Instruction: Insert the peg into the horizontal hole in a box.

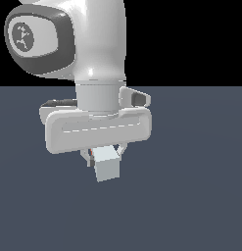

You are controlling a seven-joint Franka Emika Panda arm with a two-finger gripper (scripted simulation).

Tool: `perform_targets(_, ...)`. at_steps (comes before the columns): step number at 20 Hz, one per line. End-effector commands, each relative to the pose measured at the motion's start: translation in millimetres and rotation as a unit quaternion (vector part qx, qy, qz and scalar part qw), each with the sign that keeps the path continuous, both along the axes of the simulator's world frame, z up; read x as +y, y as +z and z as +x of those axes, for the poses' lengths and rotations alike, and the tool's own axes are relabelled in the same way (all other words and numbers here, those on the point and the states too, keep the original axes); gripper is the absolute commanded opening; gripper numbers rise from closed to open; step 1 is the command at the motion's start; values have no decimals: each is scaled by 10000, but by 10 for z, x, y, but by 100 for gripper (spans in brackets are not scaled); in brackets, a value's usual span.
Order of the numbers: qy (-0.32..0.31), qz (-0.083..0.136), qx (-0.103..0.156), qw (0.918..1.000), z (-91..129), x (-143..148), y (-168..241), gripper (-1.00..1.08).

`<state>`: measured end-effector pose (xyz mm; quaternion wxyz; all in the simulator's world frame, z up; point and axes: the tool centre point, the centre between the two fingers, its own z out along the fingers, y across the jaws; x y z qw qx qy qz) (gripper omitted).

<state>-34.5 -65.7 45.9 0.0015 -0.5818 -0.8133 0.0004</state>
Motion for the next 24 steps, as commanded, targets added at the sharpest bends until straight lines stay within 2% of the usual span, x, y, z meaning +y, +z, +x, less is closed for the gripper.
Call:
perform_targets(1, -266, -1, -16, 9996, 10, 113, 63, -100)
perform_targets(12, -1042, -4, -15, 9946, 60, 447, 206, -100)
perform_targets(24, -1200, -7, -14, 9928, 87, 511, 234, -100)
